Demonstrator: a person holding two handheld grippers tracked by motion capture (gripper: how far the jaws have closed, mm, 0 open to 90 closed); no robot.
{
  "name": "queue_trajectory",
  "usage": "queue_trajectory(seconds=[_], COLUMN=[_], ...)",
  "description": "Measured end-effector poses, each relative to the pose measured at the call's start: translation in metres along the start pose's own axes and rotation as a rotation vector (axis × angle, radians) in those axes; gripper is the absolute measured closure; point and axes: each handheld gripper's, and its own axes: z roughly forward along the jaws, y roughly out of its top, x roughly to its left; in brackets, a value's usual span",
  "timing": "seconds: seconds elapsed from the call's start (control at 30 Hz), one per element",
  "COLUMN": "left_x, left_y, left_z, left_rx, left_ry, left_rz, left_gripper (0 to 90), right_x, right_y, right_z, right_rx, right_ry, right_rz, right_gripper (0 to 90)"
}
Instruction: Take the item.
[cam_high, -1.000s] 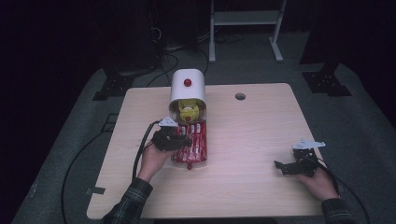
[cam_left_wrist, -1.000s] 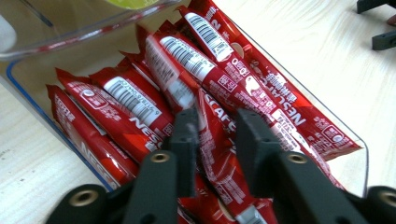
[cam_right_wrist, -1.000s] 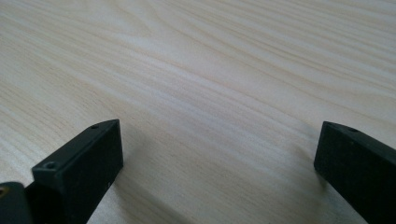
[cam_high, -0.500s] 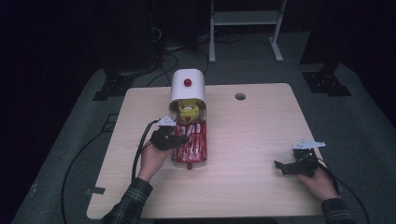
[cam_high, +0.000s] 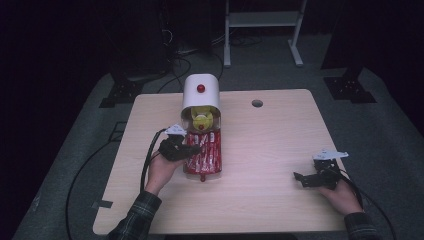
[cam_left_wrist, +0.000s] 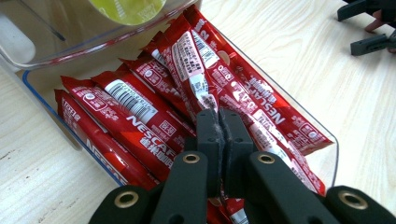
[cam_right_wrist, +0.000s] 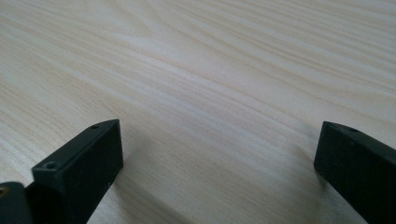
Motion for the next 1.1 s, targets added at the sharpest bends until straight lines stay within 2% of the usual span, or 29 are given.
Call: queue_trajectory(seconds=[0.5,1.1], left_x=[-0.005,-0.001], left_y=[0.004,0.004], left_z=[-0.01,-0.024], left_rx=[-0.005,-0.01], left_ry=[-0.025,-0.03], left_rz=[0.016,0.004], left_gripper=[88.4,88.5], right_x=[0.0,0.0], right_y=[0.0,0.0], right_z=[0.0,0.0], right_rx=[0.0,0.0], right_ry=[0.0,0.0], right_rz=[0.0,0.0], right_gripper=[0.4,0.5])
